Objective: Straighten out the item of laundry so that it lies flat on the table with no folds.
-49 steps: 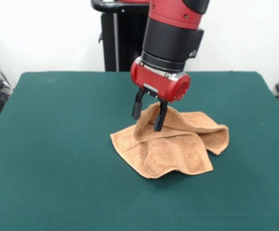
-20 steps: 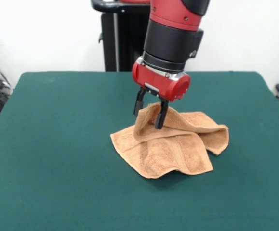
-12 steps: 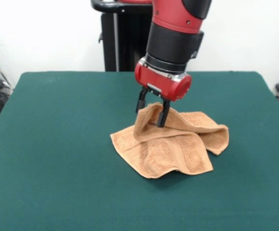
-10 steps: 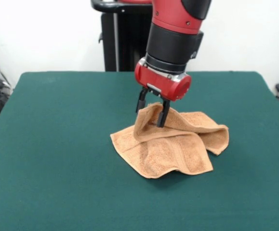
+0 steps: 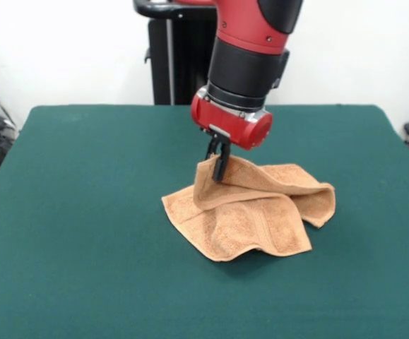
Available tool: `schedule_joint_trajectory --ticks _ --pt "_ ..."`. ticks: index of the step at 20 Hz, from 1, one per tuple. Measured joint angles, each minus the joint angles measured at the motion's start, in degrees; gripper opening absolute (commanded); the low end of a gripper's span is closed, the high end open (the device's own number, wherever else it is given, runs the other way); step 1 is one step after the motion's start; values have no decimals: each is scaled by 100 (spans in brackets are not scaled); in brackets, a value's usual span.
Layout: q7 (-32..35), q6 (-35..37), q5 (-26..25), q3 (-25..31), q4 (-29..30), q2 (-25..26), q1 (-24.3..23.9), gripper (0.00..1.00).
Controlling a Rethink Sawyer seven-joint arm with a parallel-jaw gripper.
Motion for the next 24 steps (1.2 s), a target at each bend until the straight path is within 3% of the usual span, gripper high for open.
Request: schedule_joint_trajectory --ticks 14,24 --pt "0 -108 -336 141 10 -44 -51 0" --pt "0 -411 -756 664 299 -299 -745 0"
